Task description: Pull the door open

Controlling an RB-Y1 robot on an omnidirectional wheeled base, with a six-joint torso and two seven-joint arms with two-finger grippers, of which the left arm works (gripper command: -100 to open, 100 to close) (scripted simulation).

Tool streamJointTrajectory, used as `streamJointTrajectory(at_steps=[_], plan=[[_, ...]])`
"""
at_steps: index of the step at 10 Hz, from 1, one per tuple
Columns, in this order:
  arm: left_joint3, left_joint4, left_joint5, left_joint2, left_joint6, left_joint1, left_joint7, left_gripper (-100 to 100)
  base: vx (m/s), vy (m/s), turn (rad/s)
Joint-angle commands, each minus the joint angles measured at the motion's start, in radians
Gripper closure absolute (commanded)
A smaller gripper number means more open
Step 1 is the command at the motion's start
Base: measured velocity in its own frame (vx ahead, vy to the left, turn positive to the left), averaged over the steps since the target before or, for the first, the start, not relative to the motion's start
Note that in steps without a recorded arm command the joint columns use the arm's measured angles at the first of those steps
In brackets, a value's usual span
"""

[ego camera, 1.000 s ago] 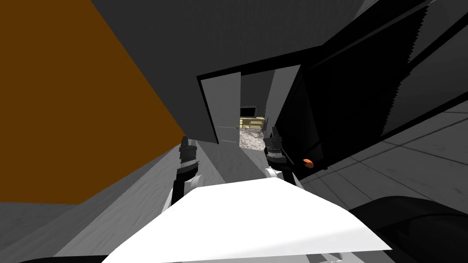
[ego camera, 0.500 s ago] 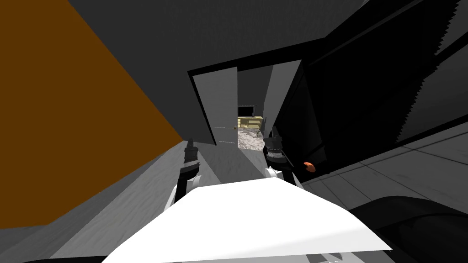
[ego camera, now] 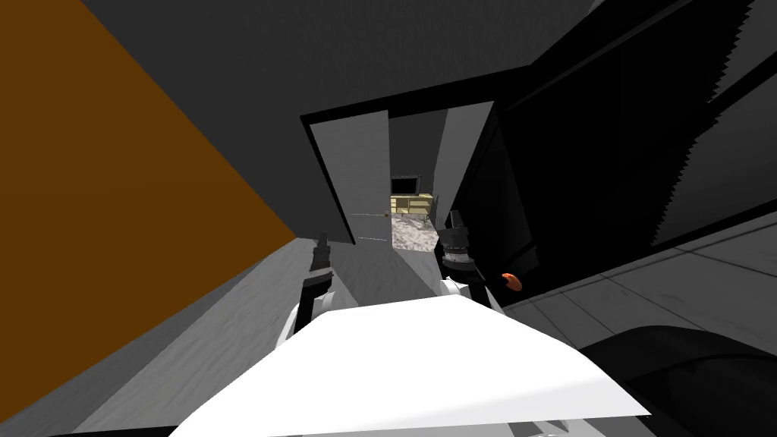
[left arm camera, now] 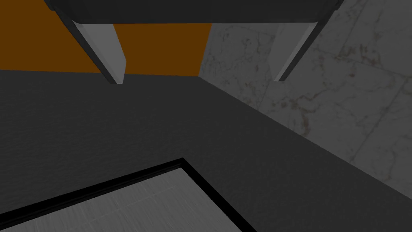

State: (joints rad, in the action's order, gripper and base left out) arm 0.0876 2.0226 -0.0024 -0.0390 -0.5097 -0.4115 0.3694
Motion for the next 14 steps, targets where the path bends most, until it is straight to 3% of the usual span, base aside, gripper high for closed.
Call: streamJointTrajectory(at_steps=[1, 14], plan=[[0.005, -0.030, -0.007, -0.006, -0.008, 0.006, 0.029, -100, 0.093, -0.022, -0.063], [0.058, -0.320, -0.067, -0.046, -0.077, 0.082, 0.272, -100, 0.103, -0.027, -0.083]])
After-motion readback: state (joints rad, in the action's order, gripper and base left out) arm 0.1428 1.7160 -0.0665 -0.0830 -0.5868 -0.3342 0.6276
